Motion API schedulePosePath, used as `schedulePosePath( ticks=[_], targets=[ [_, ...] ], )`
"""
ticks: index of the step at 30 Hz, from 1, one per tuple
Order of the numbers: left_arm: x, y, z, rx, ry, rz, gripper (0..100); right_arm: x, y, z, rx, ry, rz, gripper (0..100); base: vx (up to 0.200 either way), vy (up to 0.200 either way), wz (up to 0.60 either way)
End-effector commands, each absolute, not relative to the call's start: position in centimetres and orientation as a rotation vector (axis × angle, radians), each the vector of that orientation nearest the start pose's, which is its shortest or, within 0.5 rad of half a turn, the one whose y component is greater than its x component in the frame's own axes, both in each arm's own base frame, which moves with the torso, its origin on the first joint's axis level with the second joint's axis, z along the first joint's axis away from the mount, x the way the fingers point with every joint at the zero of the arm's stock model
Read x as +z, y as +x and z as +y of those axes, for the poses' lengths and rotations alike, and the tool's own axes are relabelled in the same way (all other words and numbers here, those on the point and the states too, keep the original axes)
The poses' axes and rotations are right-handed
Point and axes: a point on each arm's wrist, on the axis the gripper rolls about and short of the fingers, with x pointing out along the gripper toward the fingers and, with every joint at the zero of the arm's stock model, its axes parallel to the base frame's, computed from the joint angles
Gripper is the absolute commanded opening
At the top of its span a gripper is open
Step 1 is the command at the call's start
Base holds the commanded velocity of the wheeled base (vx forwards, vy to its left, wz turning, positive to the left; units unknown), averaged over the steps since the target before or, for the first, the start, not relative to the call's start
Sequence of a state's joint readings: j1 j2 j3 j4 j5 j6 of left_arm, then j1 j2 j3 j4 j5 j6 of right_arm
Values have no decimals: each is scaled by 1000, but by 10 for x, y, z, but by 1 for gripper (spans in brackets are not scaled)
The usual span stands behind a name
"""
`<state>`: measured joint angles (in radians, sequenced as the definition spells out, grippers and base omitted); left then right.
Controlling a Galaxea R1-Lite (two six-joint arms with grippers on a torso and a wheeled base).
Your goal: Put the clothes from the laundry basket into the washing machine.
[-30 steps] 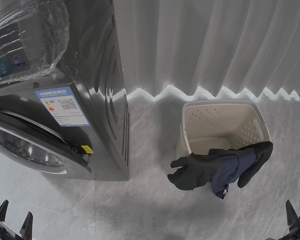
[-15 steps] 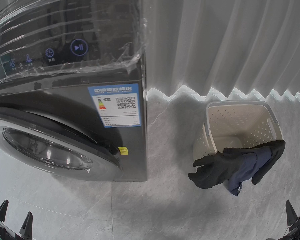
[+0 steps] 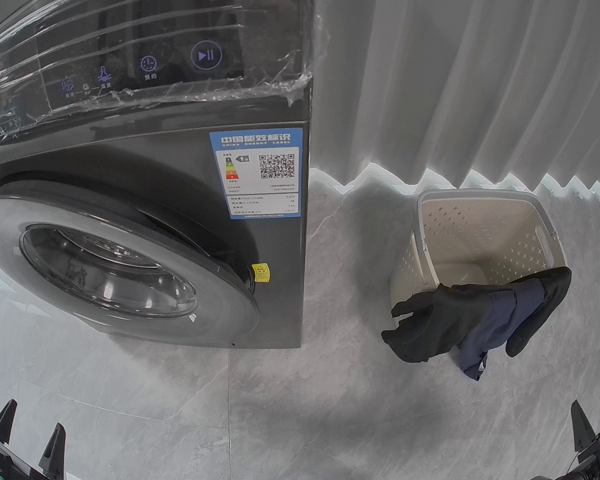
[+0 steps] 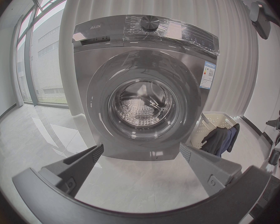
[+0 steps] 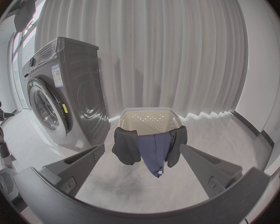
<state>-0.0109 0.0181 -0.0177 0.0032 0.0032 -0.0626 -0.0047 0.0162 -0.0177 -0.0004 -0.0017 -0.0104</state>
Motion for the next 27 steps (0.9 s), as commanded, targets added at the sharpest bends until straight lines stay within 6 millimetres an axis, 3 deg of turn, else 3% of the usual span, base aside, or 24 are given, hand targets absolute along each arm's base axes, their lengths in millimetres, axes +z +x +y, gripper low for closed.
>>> schedulePosePath(
  ticks=[1,27],
  targets=[
    [76,-23,0,-8,-63,3,100,75,-23,0,-6,-11,0,100,0,200,0],
    [76,-23,0,-8,-63,3,100,76,-23,0,-8,-11,-1,100,0,200,0]
  ],
)
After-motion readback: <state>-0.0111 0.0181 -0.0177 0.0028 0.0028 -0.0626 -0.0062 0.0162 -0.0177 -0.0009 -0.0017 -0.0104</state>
